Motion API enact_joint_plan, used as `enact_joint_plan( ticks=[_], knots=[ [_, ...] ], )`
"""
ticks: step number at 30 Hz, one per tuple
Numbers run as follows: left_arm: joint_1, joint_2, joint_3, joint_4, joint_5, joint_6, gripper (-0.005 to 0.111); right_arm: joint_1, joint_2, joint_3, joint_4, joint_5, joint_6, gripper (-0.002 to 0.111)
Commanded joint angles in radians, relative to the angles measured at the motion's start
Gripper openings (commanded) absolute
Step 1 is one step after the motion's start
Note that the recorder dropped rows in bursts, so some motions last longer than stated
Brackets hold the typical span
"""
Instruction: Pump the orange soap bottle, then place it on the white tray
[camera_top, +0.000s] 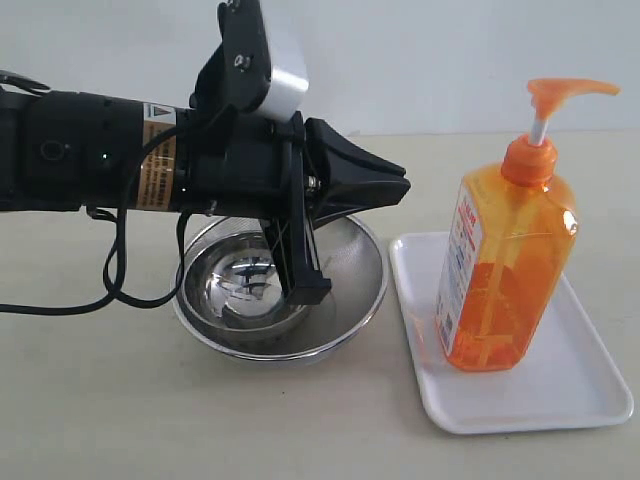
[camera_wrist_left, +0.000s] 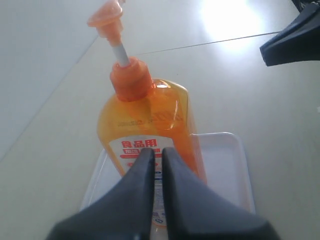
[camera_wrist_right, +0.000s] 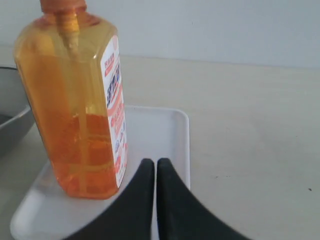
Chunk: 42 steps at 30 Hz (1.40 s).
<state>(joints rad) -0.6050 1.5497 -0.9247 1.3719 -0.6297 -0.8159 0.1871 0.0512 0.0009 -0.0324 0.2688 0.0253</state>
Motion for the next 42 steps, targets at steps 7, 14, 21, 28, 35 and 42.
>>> enact_joint_plan(
  ticks=[7,14,21,28,35,42],
  knots=[
    [0.001,-0.008,0.005,0.000,0.002,-0.008,0.005,-0.007,-0.006,-0.001,0.074,0.044,-0.088,0.000],
    [0.001,-0.008,0.005,0.000,0.002,-0.008,0.005,-0.009,-0.008,-0.001,0.074,0.046,-0.084,0.000],
    [0.001,-0.008,0.005,0.000,0.002,-0.008,0.005,-0.120,-0.010,-0.001,0.076,0.048,-0.073,0.000],
    [0.001,-0.008,0.005,0.000,0.002,-0.008,0.005,-0.143,-0.051,-0.001,0.079,0.073,-0.067,0.000],
    [0.001,-0.008,0.005,0.000,0.002,-0.008,0.005,-0.143,-0.051,-0.001,0.079,0.078,-0.031,0.000],
    [0.001,-0.008,0.005,0.000,0.002,-0.008,0.005,-0.143,-0.051,-0.001,0.079,0.078,-0.031,0.000]
  ],
)
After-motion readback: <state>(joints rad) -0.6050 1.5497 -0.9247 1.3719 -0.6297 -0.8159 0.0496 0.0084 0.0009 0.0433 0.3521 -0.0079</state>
